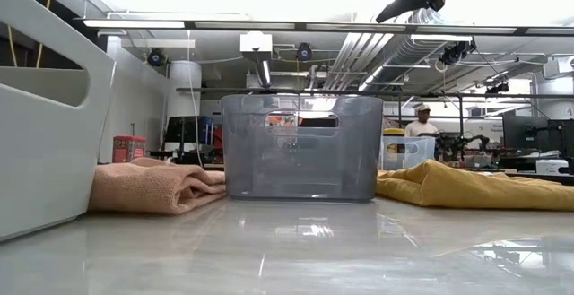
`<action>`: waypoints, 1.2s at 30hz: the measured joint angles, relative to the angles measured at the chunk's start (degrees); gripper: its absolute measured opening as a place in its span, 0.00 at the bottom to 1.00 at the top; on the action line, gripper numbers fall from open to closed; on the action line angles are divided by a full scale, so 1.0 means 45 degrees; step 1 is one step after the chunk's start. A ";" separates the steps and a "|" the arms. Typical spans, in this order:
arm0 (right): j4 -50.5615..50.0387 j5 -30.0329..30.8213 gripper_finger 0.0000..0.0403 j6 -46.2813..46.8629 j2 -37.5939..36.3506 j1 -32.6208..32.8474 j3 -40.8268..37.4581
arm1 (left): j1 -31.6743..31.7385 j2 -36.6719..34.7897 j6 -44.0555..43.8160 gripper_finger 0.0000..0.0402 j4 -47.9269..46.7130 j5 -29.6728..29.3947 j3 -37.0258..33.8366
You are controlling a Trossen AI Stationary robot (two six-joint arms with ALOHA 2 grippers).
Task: Sort spices by type
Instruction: Put the white seasoning bottle into the white bin, then put the red seasoning can into the black bin
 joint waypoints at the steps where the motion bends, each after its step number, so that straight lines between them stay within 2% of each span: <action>1: 0.0000 0.0000 0.76 -0.0005 0.0000 0.0000 0.0000 | -0.0012 0.0000 -0.0386 0.40 -0.0004 0.0188 0.0000; 6: 0.0000 0.0004 0.76 -0.0033 0.0000 -0.0002 0.0000 | -0.0079 -0.0005 -0.2117 0.40 -0.0032 0.0699 -0.0082; 14: -0.0005 0.0010 0.76 -0.0068 0.0000 -0.0002 0.0000 | -0.0070 0.0044 -0.2341 0.41 -0.0062 0.0545 -0.0092; 20: -0.0010 0.0011 0.76 -0.0087 0.0000 0.0000 0.0000 | -0.0057 0.0049 -0.2353 0.67 -0.0055 0.0488 -0.0092; 23: -0.0010 0.0015 0.76 -0.0087 0.0000 -0.0002 0.0000 | -0.0045 0.0049 -0.2352 0.74 -0.0068 0.0473 -0.0089; 30: -0.0008 0.0019 0.76 -0.0058 0.0000 0.0000 0.0000 | 0.0016 -0.0067 -0.2427 0.75 -0.0039 0.0558 -0.0081; 36: -0.0005 0.0022 0.76 -0.0107 0.0000 -0.0002 0.0000 | 0.0475 -0.1297 -0.1533 0.73 -0.0140 0.0302 0.0415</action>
